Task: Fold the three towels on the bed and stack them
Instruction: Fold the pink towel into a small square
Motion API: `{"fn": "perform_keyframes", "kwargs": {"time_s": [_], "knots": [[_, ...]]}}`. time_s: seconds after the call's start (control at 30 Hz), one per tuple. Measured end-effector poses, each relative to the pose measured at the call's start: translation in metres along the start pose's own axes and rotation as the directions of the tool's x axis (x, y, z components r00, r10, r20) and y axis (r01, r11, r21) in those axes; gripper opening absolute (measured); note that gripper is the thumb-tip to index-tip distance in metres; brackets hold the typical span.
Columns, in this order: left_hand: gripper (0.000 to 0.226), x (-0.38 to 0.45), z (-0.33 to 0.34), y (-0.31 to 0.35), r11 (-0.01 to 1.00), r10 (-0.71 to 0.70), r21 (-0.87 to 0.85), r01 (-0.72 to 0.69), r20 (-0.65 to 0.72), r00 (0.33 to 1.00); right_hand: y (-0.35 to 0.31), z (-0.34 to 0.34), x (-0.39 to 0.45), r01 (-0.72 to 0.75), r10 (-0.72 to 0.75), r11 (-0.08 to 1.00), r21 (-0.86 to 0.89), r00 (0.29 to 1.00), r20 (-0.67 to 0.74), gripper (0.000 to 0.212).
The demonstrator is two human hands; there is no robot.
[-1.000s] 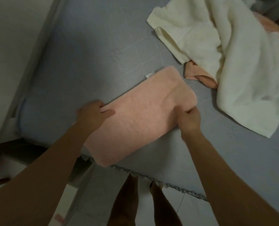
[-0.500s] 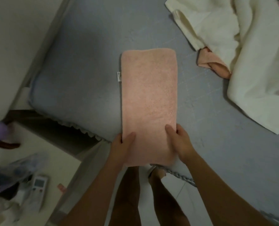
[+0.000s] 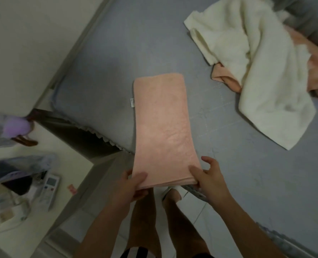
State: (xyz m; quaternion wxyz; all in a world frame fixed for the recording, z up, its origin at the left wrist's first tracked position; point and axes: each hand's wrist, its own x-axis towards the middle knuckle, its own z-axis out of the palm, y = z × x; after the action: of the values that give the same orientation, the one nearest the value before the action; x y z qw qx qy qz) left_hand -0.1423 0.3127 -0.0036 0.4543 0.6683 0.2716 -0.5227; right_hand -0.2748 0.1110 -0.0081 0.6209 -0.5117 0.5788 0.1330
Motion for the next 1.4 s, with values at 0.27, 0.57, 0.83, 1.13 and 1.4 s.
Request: {"fn": "perform_keyframes", "kwargs": {"time_s": [0.27, 0.57, 0.83, 1.13, 1.4], "knots": [[0.06, -0.01, -0.007, 0.026, 0.999, -0.017, -0.039, 0.018, 0.018, 1.0, -0.033, -0.003, -0.02, -0.085, 0.086, 0.996, 0.034, 0.996, -0.022, 0.049], [0.04, 0.084, 0.005, 0.169, 0.966, 0.236, -0.1, -0.238, -0.035, 0.971, -0.174, 0.042, 0.094, 0.169, -0.166, 0.981, 0.095, 0.985, -0.043, 0.016], [0.016, 0.136, -0.013, 0.159, 0.653, 0.6, 0.497, -0.572, 0.122, 0.791, -0.146, 0.053, 0.132, 0.248, -0.32, 0.869, -0.427, 0.942, -0.103, 0.04], [0.045, 0.15, -0.018, 0.193, 0.461, 0.718, 0.626, -0.629, 0.154, 0.678, -0.163, 0.065, 0.149, 0.321, -0.445, 0.807, -0.495, 0.882, -0.154, 0.039], [0.023, 0.157, -0.011, 0.222, -0.108, 0.579, 0.644, -0.757, 0.66, 0.479, -0.195, 0.053, 0.149, 0.547, -0.537, 0.485, -0.683, 0.802, 0.261, 0.012]]}}
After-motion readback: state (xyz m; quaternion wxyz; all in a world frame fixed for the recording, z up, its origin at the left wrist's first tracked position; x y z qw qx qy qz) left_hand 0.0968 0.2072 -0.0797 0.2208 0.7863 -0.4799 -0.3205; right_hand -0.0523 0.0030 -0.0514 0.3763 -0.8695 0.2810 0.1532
